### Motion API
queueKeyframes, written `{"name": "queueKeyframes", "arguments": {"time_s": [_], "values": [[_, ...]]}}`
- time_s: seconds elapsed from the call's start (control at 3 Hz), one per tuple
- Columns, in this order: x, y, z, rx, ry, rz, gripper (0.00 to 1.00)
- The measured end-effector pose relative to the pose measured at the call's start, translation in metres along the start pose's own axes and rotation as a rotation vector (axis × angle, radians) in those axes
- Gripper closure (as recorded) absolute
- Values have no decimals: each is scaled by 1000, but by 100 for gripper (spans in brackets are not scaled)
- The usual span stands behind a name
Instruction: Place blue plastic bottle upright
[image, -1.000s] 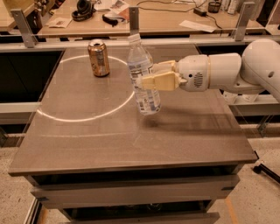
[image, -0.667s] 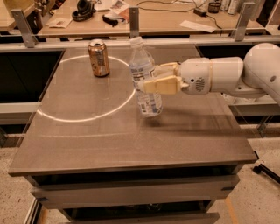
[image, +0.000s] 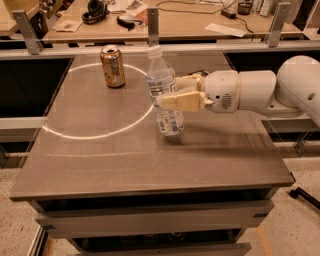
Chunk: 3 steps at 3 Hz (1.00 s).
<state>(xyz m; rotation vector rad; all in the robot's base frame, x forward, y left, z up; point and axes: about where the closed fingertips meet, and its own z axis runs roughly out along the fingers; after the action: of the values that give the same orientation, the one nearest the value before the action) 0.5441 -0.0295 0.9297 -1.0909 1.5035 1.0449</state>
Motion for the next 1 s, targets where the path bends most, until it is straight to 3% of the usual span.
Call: {"name": "queueKeyframes", "arguments": {"time_s": [0.67, 1.0], "values": [[3, 10, -12, 29, -188, -140, 100], [6, 16, -18, -6, -271, -201, 100]]}}
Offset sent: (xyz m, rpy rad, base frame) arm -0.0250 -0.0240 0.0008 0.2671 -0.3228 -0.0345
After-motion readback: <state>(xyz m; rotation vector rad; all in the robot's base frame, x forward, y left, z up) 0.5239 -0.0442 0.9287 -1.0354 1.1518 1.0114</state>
